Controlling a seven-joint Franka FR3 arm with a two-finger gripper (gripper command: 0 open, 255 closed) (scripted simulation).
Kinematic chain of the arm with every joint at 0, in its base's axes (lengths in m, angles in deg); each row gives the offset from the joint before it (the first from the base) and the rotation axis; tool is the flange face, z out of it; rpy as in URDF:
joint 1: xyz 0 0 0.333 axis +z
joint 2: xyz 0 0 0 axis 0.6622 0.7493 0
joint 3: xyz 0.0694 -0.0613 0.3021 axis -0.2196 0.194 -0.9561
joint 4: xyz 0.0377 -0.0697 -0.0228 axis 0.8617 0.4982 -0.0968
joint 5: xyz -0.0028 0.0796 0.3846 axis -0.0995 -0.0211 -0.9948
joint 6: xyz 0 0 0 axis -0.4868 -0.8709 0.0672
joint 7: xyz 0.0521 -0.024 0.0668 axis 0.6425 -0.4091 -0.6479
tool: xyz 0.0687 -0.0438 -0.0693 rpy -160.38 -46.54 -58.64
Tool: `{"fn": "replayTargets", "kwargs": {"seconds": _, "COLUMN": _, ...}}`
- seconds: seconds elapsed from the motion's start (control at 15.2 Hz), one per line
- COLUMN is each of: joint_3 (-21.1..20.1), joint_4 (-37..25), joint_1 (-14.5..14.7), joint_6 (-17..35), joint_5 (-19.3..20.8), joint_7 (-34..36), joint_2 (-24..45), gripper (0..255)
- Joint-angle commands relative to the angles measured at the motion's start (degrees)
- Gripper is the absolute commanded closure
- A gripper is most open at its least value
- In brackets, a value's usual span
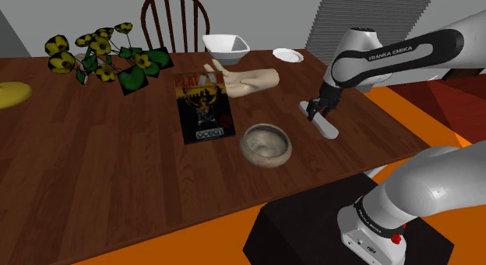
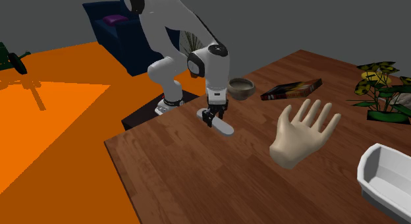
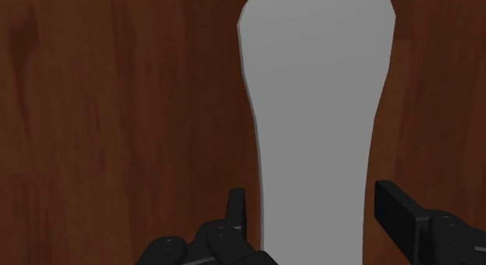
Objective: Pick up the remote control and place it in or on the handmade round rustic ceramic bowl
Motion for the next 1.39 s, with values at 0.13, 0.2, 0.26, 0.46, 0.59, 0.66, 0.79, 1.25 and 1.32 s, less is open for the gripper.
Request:
{"fn": "replayTargets", "kwargs": {"seconds": 0.13, "joint_3": -0.3, "joint_4": -1.6, "joint_1": 0.0, "joint_6": -3.8, "joint_5": 0.0, "joint_7": 0.2, "joint_2": -2.2, "gripper": 255}}
{"fn": "replayTargets", "kwargs": {"seconds": 0.2, "joint_3": -0.4, "joint_4": -2.1, "joint_1": -0.1, "joint_6": -4.7, "joint_5": 0.0, "joint_7": 0.3, "joint_2": -2.7, "gripper": 255}}
{"fn": "replayTargets", "kwargs": {"seconds": 0.26, "joint_3": -0.5, "joint_4": -2.5, "joint_1": -0.1, "joint_6": -5.7, "joint_5": 0.0, "joint_7": 0.3, "joint_2": -3.1, "gripper": 255}}
{"fn": "replayTargets", "kwargs": {"seconds": 0.46, "joint_3": -0.7, "joint_4": -4.0, "joint_1": -0.1, "joint_6": -8.4, "joint_5": 0.0, "joint_7": 0.4, "joint_2": -4.4, "gripper": 255}}
{"fn": "replayTargets", "kwargs": {"seconds": 0.59, "joint_3": -0.8, "joint_4": -5.1, "joint_1": -0.1, "joint_6": -10.2, "joint_5": 0.0, "joint_7": 0.4, "joint_2": -5.1, "gripper": 255}}
{"fn": "replayTargets", "kwargs": {"seconds": 0.66, "joint_3": -0.8, "joint_4": -5.6, "joint_1": -0.1, "joint_6": -11.1, "joint_5": 0.0, "joint_7": 0.4, "joint_2": -5.4, "gripper": 255}}
{"fn": "replayTargets", "kwargs": {"seconds": 0.79, "joint_3": -1.0, "joint_4": -6.8, "joint_1": -0.1, "joint_6": -12.8, "joint_5": -0.1, "joint_7": 0.5, "joint_2": -6.1, "gripper": 255}}
{"fn": "replayTargets", "kwargs": {"seconds": 1.25, "joint_3": -1.3, "joint_4": -11.0, "joint_1": 0.0, "joint_6": -18.8, "joint_5": -0.2, "joint_7": 0.6, "joint_2": -7.7, "gripper": 255}}
{"fn": "replayTargets", "kwargs": {"seconds": 1.32, "joint_3": -1.4, "joint_4": -11.7, "joint_1": 0.0, "joint_6": -19.6, "joint_5": -0.3, "joint_7": 0.6, "joint_2": -7.9, "gripper": 255}}
